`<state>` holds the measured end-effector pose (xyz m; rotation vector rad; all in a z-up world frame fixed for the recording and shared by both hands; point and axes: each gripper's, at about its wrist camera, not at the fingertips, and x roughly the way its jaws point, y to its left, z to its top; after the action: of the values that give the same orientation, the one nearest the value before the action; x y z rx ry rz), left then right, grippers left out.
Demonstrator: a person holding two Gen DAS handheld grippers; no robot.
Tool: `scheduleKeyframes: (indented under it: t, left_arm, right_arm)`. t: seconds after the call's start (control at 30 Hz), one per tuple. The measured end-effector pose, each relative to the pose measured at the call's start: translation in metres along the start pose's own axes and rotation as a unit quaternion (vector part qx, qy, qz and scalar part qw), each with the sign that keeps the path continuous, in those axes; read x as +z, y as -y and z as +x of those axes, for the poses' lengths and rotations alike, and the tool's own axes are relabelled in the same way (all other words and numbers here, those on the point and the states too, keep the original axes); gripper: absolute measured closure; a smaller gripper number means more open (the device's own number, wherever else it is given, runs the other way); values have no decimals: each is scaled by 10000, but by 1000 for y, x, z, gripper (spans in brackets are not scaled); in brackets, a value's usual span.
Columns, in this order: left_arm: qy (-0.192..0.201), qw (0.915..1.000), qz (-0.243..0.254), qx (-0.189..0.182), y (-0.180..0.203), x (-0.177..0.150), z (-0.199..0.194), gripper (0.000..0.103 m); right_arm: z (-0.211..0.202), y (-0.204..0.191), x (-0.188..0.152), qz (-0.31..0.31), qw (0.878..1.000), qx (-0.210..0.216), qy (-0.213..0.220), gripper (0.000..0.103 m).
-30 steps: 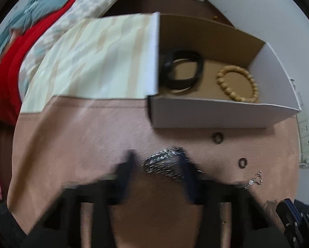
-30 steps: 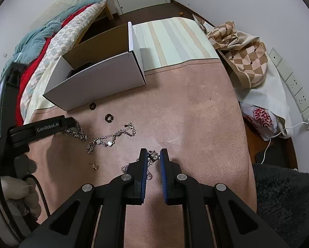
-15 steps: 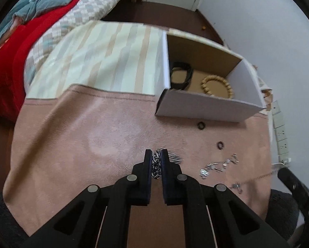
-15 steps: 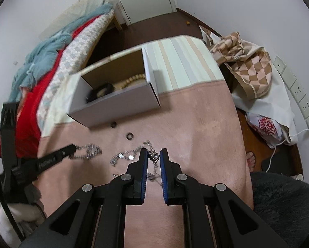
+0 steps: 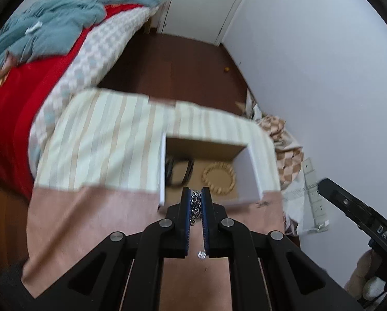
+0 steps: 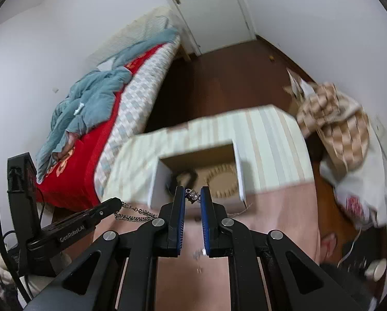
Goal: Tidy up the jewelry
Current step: 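Carry the chain and bracelet into the white box and open both grippers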
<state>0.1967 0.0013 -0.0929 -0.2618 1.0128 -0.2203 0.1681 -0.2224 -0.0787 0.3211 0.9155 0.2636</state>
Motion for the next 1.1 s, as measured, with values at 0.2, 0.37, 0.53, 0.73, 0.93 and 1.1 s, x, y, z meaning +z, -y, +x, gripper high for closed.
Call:
scheduleKeyframes:
  t: [0.2,0.37,0.53,0.73,0.93,1.1]
  left_arm:
    - [-25,9999,96,30,7,32,21,98]
    - [-385,9992,-67,-6,-4,36,62,98]
    - [-806,9964,-212,-151,-9,27,96,98]
    - [-1195,9918,-320,-335,-9,19,124,98]
    - [-1433,9882,-511,-174,-13,22,133,96]
    - [-1328,9900,-412,228,-15,26,126,79]
  right_arm:
    - [34,-12,53,-319,9994,48,-143,91]
    - [87,-4,70,-364,9974,-105,-615,91]
    - [130,14,68,-377,9938,-340,-994,91]
    - [159,31,64,-364,9904,-488,-1238,91]
    - [173,35,62,-346,9875,-384,-1488,90]
    - [180,40,58,-188,9830,-287,-1801,89]
